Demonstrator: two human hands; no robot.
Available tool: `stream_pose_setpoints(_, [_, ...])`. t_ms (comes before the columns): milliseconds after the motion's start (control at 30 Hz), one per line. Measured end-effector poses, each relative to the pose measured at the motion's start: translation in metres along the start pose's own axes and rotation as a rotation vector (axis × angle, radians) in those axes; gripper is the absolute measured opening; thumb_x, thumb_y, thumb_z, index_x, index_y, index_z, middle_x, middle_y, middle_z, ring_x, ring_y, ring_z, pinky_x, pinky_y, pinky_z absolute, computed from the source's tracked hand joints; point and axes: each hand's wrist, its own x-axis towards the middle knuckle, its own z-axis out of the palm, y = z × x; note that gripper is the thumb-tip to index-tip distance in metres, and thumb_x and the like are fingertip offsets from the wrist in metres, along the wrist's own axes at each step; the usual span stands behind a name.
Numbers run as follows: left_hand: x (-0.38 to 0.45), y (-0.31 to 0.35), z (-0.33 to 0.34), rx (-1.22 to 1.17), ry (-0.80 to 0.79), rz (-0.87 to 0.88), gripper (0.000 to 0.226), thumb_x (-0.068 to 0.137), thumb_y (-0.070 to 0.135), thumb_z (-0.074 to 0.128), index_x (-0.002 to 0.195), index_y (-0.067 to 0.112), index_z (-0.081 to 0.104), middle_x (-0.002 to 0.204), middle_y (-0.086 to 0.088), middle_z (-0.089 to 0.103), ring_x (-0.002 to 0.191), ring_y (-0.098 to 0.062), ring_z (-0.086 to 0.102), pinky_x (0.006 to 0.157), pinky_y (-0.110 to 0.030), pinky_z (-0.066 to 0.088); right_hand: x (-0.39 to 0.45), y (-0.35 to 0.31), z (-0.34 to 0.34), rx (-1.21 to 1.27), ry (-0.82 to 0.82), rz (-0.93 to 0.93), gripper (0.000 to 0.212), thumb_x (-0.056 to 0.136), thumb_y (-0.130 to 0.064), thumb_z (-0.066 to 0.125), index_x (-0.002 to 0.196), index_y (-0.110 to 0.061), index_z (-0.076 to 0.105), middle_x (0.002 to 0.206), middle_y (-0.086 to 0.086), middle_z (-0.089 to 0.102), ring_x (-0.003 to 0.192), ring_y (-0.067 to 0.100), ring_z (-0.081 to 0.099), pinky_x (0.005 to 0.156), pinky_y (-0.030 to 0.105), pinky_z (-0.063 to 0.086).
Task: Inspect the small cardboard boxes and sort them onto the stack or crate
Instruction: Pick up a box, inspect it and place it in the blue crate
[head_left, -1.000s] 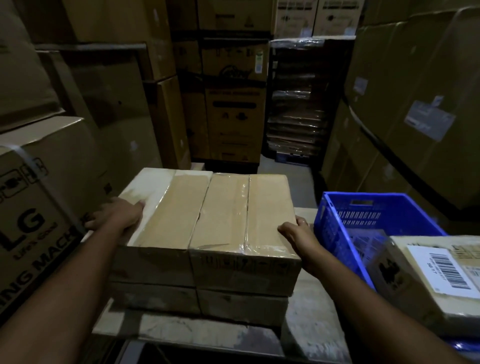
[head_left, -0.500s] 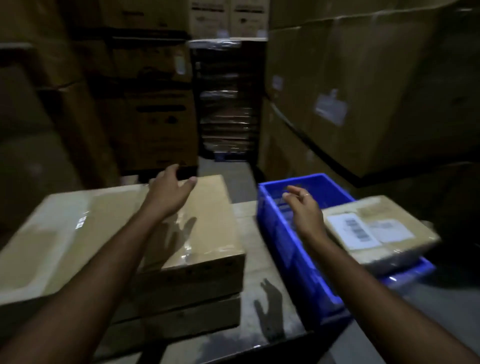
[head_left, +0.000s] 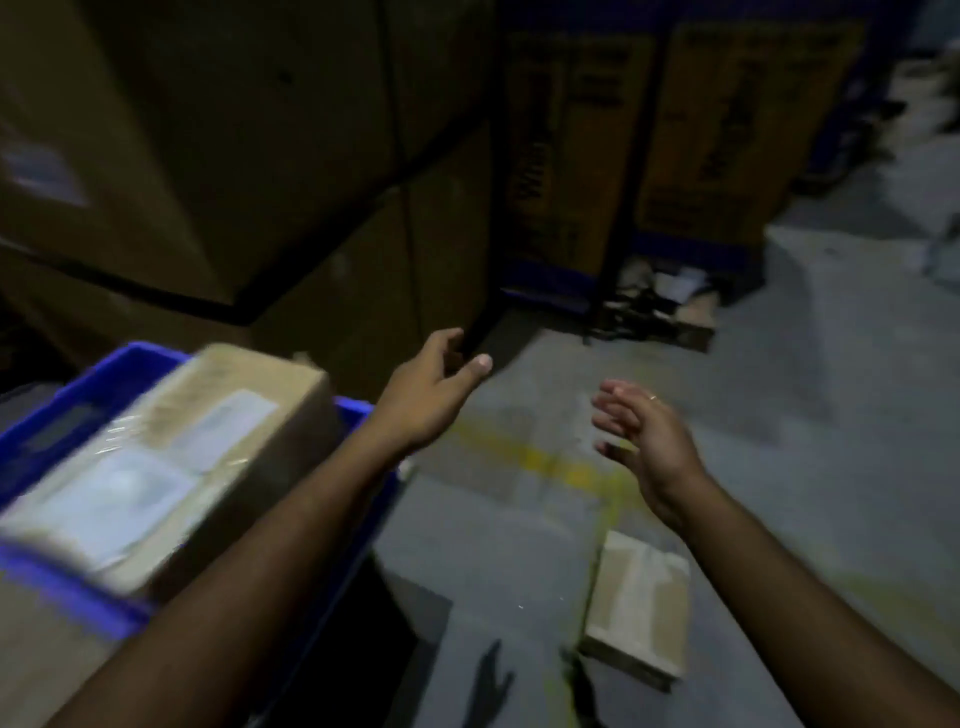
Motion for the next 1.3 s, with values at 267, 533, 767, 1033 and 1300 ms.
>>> stream_pose_setpoints(267, [0.105,-0.031,0.262,-0.092,-0.386,-0.282,0.062,0.094,0.048,0.057,0.148,0.023,0.039,0.142,-0.007,0.054,0.125,-0.024,0.054,0.102,-0.037,0.044,0.109,0.116,-0.163,-0.126,0.168,0.305,0.011,0.103,-0.032,0.049,0.106,-0.032,0.06,0.119,-0.004,0.06,0.109,0.019,0.057,0.092,0.042,0.049])
stream_pose_setpoints(533, [0.184,-0.198,0.522,0.073,-0.626,-0.378,0.07,0.094,0.051,0.056,0.152,0.019,0.032,0.149,-0.009,0.048,0.131,-0.029,0.05,0.097,-0.033,0.041,0.262,0.349,-0.27,-0.273,0.292,0.566,0.006,0.099,-0.034,0.056,0.1,-0.028,0.059,0.118,0.008,0.061,0.108,0.031,0.059,0.095,0.053,0.051])
stream_pose_setpoints(767, [0.2,-0.407,0.729,0.208,-0.673,-0.521,0.085,0.091,0.048,0.063,0.156,0.011,0.023,0.157,-0.013,0.037,0.139,-0.032,0.04,0.108,-0.035,0.035,0.338,0.609,-0.334,-0.347,0.322,0.849,0.038,0.096,-0.038,0.06,0.12,-0.009,0.059,0.124,0.012,0.058,0.094,0.024,0.055,0.076,0.034,0.047])
stream_pose_setpoints(1033, [0.185,-0.494,0.819,0.017,-0.744,-0.71,0.074,0.067,0.056,0.064,0.111,-0.002,0.063,0.113,-0.035,0.06,0.083,-0.043,0.064,0.058,-0.028,0.044,0.358,0.737,-0.364,-0.093,0.474,0.815,0.084,0.069,-0.027,0.088,0.142,-0.018,0.045,0.121,0.009,0.061,0.102,0.035,0.065,0.081,0.049,0.061])
stream_pose_setpoints(1300, [0.196,-0.408,0.758,-0.195,-0.563,-0.684,0.06,0.065,0.048,0.064,0.12,0.023,0.055,0.109,0.003,0.067,0.101,-0.023,0.063,0.085,-0.033,0.049,0.343,0.631,-0.356,-0.257,0.271,0.518,0.017,0.077,-0.003,0.072,0.094,-0.002,0.071,0.094,0.021,0.072,0.089,0.036,0.071,0.079,0.058,0.058])
